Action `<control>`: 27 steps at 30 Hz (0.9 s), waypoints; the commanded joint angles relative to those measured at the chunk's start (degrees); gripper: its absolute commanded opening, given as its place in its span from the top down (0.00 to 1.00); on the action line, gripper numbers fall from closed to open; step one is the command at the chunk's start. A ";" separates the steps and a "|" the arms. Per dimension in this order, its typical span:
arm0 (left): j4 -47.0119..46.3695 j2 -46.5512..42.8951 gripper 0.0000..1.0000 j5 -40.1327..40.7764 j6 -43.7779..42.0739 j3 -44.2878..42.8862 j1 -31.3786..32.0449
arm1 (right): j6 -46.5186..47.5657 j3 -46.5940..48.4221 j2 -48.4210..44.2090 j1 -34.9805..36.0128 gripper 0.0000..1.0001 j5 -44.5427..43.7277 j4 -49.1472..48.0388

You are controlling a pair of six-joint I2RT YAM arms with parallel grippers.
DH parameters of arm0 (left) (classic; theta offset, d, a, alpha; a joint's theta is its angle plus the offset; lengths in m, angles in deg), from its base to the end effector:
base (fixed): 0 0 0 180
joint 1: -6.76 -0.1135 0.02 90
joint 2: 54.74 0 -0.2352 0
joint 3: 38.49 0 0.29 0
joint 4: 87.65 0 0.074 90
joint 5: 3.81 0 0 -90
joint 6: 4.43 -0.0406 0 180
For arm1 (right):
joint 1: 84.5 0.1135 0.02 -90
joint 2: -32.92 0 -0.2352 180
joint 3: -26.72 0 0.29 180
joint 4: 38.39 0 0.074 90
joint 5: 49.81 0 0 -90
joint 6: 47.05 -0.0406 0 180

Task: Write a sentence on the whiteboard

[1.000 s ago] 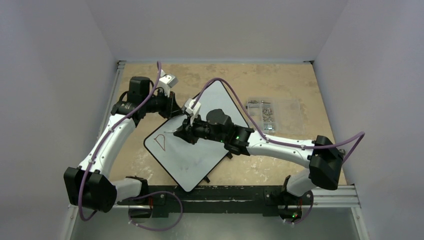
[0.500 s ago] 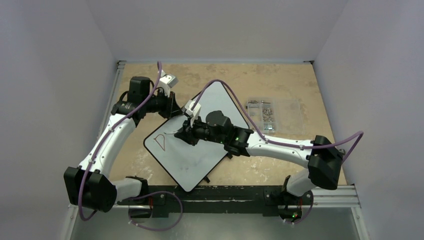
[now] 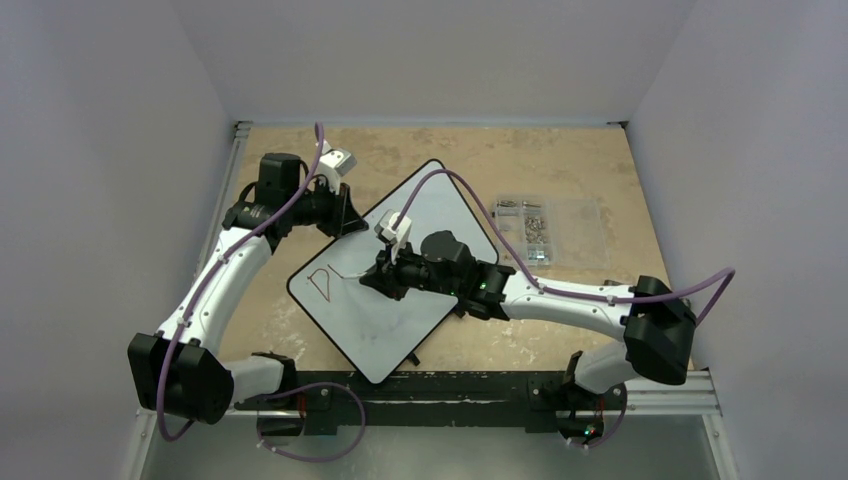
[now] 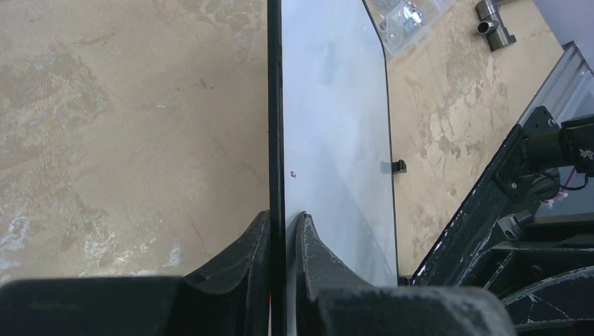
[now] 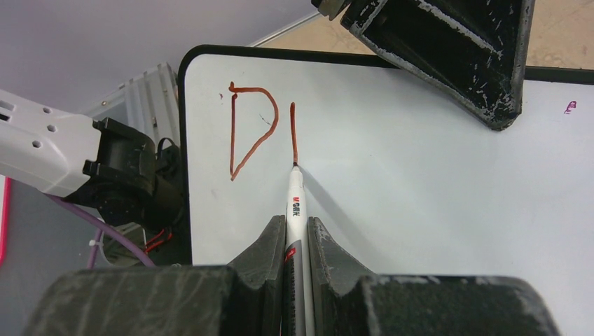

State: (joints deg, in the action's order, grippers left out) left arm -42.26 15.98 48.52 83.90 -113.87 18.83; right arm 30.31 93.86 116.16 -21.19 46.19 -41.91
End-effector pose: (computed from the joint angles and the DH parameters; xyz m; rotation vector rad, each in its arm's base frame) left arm 0.2997 -0.0895 0.2898 0.6079 2.1539 -0.8430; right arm 0.1680 0.3437 0.2417 -0.8907 1.6937 1.0219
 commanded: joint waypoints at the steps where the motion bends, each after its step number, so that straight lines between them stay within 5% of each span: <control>1: -0.05 0.04 1.00 -0.38 -4.38 -1.60 1.55 | 0.25 0.41 0.14 -0.20 1.00 -1.02 1.62; 27: 0.03 -0.13 1.00 -0.51 -4.35 -1.56 1.63 | -0.48 8.89 3.77 -1.62 1.00 -6.76 4.74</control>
State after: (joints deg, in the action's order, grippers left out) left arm -42.19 16.02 48.54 83.84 -113.96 18.83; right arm 30.07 100.81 119.53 -21.28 44.84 -39.25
